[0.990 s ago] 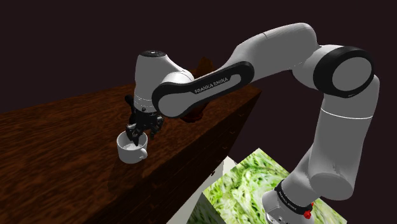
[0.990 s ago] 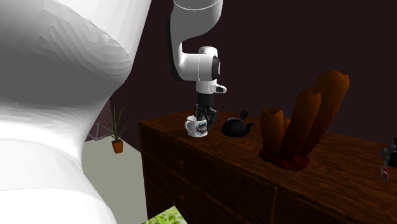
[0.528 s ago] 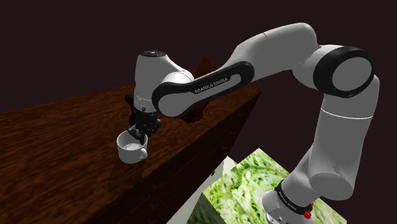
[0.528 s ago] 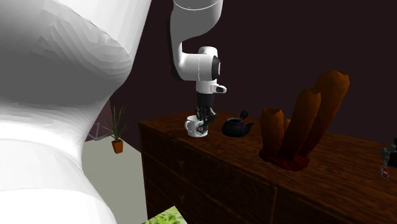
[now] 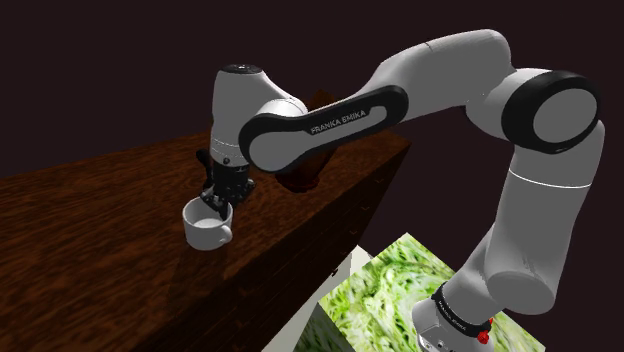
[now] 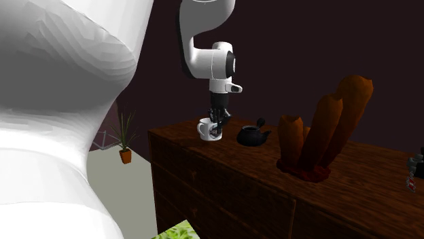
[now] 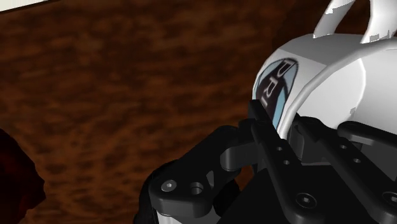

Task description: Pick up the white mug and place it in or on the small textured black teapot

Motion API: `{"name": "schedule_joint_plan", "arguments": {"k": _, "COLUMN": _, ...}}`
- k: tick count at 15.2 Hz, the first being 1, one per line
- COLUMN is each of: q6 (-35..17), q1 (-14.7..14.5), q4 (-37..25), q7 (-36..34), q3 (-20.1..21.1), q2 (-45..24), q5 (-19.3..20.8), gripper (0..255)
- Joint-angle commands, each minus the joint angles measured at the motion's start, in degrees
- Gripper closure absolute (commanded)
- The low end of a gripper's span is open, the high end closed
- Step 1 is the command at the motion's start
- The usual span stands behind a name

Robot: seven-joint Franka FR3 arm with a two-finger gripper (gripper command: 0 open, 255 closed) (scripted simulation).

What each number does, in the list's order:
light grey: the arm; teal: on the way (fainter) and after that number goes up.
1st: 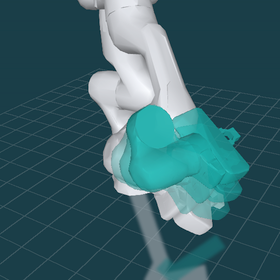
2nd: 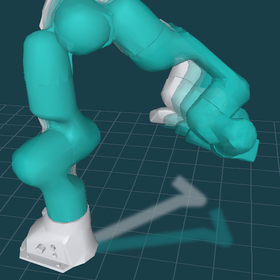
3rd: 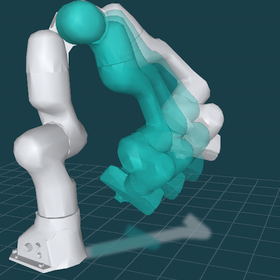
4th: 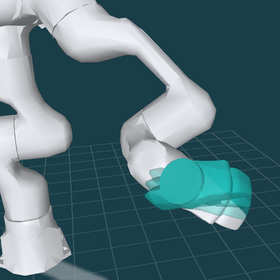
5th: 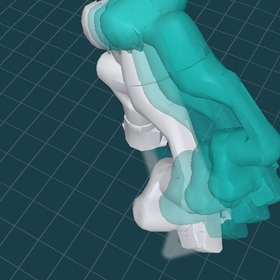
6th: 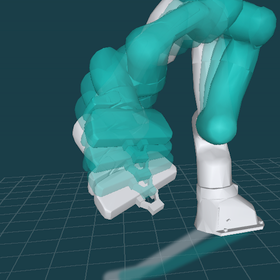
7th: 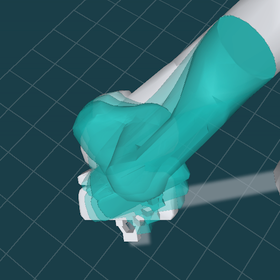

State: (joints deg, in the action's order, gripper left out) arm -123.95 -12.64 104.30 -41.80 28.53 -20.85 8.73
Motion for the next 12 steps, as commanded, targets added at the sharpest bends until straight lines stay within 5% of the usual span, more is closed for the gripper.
{"name": "schedule_joint_plan", "arguments": {"k": 1, "q6": 1.34, "q1": 0.13, "q4": -0.7, "q7": 0.22, "q3": 0.22, "q2": 0.71, "q5": -0.45, "gripper": 255}}
{"name": "schedule_joint_plan", "arguments": {"k": 12, "q6": 8.71, "q1": 0.62, "q4": -5.32, "q7": 1.24, "q3": 1.02, "q2": 3.84, "q5": -2.36, "gripper": 255}}
